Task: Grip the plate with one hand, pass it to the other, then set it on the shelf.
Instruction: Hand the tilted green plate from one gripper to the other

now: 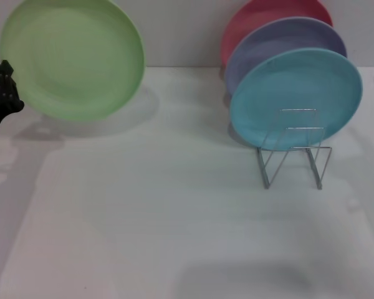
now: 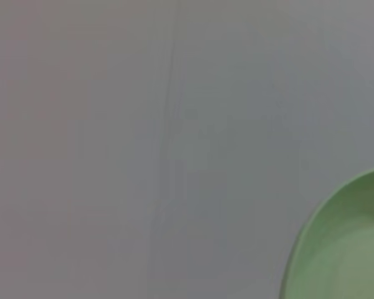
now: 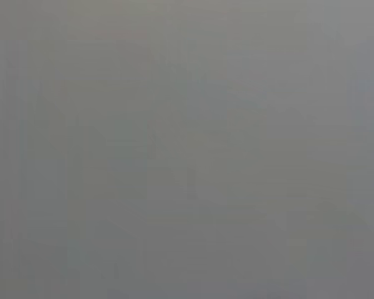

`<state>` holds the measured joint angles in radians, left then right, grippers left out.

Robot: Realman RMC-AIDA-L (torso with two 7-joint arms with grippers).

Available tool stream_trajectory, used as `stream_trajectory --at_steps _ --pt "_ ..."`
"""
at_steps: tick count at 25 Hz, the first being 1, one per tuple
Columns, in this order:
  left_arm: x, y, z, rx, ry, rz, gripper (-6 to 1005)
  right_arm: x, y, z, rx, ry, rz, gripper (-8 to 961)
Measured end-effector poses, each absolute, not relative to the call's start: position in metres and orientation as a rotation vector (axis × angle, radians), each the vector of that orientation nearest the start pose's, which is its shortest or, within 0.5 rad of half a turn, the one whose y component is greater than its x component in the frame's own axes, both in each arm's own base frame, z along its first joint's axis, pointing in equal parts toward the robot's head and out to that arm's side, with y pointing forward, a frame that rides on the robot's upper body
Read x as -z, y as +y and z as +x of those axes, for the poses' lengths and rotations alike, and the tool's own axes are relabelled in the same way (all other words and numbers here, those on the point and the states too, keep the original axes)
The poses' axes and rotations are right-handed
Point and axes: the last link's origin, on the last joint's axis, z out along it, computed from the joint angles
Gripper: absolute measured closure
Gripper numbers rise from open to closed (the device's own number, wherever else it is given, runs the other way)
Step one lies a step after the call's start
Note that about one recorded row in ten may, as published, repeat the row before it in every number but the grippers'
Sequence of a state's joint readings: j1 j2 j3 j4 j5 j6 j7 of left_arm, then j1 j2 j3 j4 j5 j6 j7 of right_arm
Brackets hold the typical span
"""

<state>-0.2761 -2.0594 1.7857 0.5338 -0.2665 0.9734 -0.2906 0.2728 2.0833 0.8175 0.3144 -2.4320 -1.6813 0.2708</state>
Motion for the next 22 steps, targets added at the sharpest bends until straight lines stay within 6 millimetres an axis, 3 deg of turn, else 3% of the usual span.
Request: stream_trajectory --at_steps 15,22 --pt "-0.008 0.319 -0.317 0.863 -0.51 -1.586 971 0.066 0.265 0.215 -1.27 0.34 -1.799 273" --pt "0.004 0.313 -0.317 0.819 -0.463 -1.674 971 0.078 0.269 0.208 -1.225 0.335 -1.859 273"
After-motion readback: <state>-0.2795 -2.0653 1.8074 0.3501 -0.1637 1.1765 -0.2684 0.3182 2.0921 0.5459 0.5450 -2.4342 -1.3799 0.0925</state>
